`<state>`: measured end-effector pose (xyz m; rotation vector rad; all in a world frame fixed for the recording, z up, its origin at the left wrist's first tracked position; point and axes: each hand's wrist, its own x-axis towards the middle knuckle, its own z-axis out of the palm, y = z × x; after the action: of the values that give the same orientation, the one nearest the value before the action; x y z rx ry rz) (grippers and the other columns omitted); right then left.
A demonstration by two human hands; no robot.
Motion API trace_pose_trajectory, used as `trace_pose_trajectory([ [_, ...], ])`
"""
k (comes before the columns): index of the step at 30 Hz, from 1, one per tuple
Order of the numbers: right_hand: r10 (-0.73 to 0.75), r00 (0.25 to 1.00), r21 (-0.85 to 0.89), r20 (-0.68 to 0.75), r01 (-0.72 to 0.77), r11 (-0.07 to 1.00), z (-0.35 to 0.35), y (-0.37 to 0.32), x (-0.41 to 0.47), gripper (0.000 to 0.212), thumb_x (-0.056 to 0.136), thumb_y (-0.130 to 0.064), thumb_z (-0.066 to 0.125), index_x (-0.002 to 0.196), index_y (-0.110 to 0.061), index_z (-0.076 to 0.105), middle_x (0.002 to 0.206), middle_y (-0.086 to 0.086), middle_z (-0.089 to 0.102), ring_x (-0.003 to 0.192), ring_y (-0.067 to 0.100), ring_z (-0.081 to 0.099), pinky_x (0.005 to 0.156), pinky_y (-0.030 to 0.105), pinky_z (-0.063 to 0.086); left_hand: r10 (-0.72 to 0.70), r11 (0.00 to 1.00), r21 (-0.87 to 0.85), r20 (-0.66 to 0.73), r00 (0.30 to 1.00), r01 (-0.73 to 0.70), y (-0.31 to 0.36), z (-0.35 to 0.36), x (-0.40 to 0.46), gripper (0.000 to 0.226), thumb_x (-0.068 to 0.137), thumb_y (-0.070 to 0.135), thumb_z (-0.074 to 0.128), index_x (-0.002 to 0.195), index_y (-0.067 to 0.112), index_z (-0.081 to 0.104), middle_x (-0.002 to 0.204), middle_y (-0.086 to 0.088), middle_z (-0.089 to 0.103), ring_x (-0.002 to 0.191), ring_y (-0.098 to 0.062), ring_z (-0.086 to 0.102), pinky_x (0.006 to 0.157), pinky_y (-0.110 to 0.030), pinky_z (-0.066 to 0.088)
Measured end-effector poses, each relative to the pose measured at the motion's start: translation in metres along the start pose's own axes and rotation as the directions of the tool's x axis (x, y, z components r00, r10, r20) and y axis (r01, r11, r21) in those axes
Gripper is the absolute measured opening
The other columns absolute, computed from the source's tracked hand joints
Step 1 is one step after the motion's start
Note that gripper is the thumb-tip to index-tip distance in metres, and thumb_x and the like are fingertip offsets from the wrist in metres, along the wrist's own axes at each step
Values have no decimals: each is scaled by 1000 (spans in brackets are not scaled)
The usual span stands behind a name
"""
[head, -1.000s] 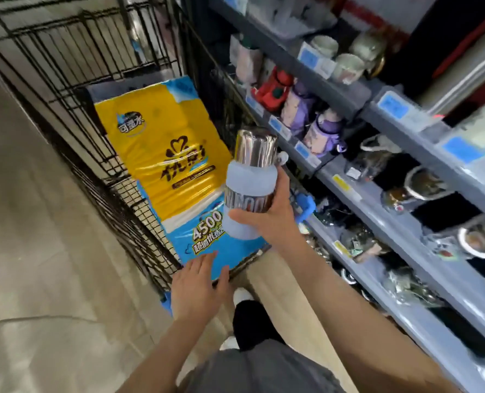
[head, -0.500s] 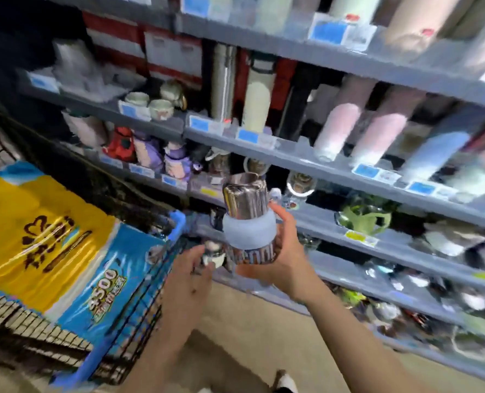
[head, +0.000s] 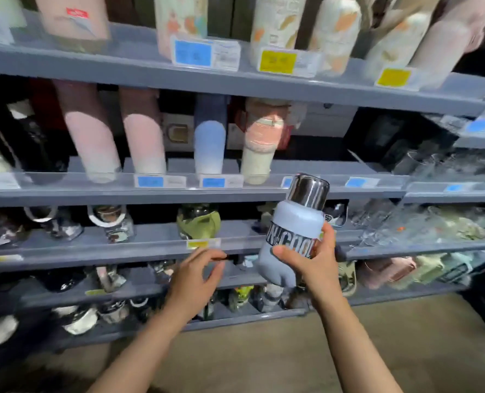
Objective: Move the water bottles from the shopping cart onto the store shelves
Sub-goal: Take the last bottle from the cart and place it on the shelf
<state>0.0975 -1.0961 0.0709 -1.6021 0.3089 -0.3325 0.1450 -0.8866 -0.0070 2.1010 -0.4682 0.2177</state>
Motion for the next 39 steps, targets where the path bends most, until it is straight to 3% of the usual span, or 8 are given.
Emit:
trace_pose_trajectory([
  [2, 13, 996, 55, -89, -8, 998, -35, 1, 28, 107, 46, -25, 86, 138, -25, 30, 121, 6, 58, 98, 17, 65, 80, 31, 57, 29, 996, 83, -53, 998, -24, 16, 26, 34, 35, 86, 42, 50, 106, 20, 68, 108, 15, 58, 102, -2, 51, 87, -10, 34],
  [8, 25, 956, 289, -293, 64, 955, -93, -14, 96, 100, 55, -18, 80, 141, -21, 28, 114, 2, 60, 95, 15, 67, 74, 32, 56, 37, 924, 381, -185, 982, 37, 24, 54, 122, 54, 89, 28, 63, 139, 15, 46, 146, -6, 42, 135, -28, 36, 108, -52, 34],
  [13, -20, 909, 361, -416, 185, 914, -107, -25, 138, 103, 59, -14, 78, 145, -23, 22, 133, 11, 52, 114, 23, 60, 93, 41, 54, 135, 791, 611, -105, 985, -44, 9, 71, 148, 69, 86, 41, 41, 148, 14, 31, 156, -11, 26, 144, -29, 22, 114, -52, 17],
  [20, -89, 850, 303, -519, 280, 911, -99, -26, 178, 117, 54, -19, 85, 148, -22, 15, 142, 8, 43, 124, 21, 54, 101, 41, 49, 142, 802, 596, -146, 979, -28, -8, 91, 155, 69, 89, 47, 35, 145, 7, 29, 152, -15, 30, 143, -32, 19, 114, -60, 13],
  [27, -233, 839, 58, -492, 299, 952, -60, -19, 196, 120, 61, -9, 90, 147, -23, 7, 137, 1, 40, 119, 2, 47, 102, 18, 41, 243, 791, 606, -190, 951, -80, -19, 94, 157, 66, 94, 52, 34, 143, 8, 35, 148, -16, 36, 141, -34, 25, 114, -61, 14],
  [31, -336, 883, -132, -328, 310, 942, -46, -9, 203, 103, 59, -15, 92, 124, -51, 21, 126, -11, 44, 111, -7, 50, 100, 18, 40, 249, 776, 624, -163, 955, -96, -18, 91, 155, 69, 92, 54, 35, 145, 9, 32, 149, -15, 34, 142, -32, 22, 117, -56, 11],
  [33, -354, 901, -180, -252, 315, 932, -43, -4, 207, 102, 58, -18, 92, 129, -42, 24, 129, -6, 43, 117, 4, 48, 103, 20, 37, 226, 774, 628, -153, 962, -82, -17, 89, 156, 69, 94, 57, 28, 145, 10, 30, 149, -14, 33, 143, -31, 20, 118, -54, 8],
  [39, -425, 900, -288, -92, 385, 877, -51, -2, 226, 96, 62, -13, 90, 137, -18, 29, 119, -27, 39, 108, -15, 44, 96, 10, 35, 163, 755, 655, -126, 979, -41, -10, 86, 155, 70, 93, 56, 31, 146, 11, 31, 149, -13, 35, 143, -32, 22, 116, -56, 14],
])
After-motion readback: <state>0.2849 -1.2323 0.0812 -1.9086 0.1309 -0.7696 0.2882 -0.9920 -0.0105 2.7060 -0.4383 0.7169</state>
